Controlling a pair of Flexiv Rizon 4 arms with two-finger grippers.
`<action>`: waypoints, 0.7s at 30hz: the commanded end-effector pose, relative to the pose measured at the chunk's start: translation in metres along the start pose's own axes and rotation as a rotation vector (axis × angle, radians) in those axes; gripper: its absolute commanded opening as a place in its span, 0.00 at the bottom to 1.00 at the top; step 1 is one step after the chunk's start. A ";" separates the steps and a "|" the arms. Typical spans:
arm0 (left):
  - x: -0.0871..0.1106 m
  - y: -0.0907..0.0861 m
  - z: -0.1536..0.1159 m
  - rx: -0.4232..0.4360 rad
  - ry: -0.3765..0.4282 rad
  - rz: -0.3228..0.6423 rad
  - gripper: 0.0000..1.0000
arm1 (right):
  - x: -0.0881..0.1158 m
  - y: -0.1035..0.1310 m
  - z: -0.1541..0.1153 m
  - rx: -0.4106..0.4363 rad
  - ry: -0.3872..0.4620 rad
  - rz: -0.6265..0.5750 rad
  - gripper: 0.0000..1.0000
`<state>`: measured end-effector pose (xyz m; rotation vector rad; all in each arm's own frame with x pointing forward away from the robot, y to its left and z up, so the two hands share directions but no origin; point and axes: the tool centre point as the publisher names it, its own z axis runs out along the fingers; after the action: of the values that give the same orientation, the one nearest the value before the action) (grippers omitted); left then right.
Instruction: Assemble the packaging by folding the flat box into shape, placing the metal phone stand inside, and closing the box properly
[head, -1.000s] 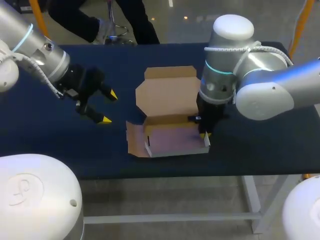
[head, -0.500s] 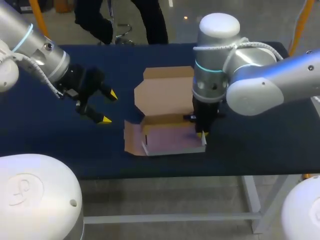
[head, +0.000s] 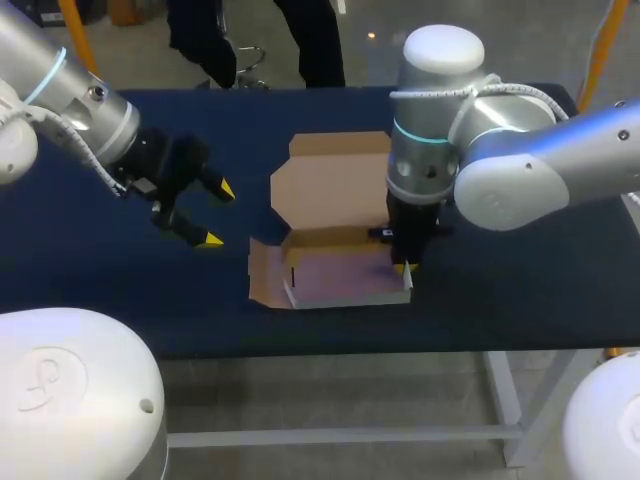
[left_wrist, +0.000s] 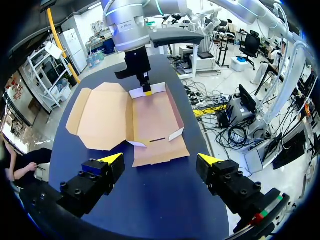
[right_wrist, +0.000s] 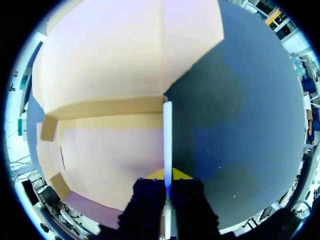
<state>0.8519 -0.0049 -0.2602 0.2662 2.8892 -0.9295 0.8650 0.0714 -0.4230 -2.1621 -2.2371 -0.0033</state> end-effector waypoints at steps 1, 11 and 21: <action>-0.008 -0.006 -0.001 -0.015 0.014 -0.034 1.00 | 0.000 0.000 -0.001 0.002 -0.001 -0.001 0.00; -0.017 -0.021 0.011 -0.032 -0.135 -0.768 1.00 | 0.000 0.000 -0.001 0.002 -0.001 -0.001 0.00; 0.001 -0.004 0.023 0.184 -0.184 -1.483 1.00 | 0.000 0.000 -0.001 0.002 -0.001 -0.001 0.00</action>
<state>0.8604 -0.0227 -0.2702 -0.7176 2.9602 -0.9879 0.8650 0.0712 -0.4229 -2.1619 -2.2372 -0.0037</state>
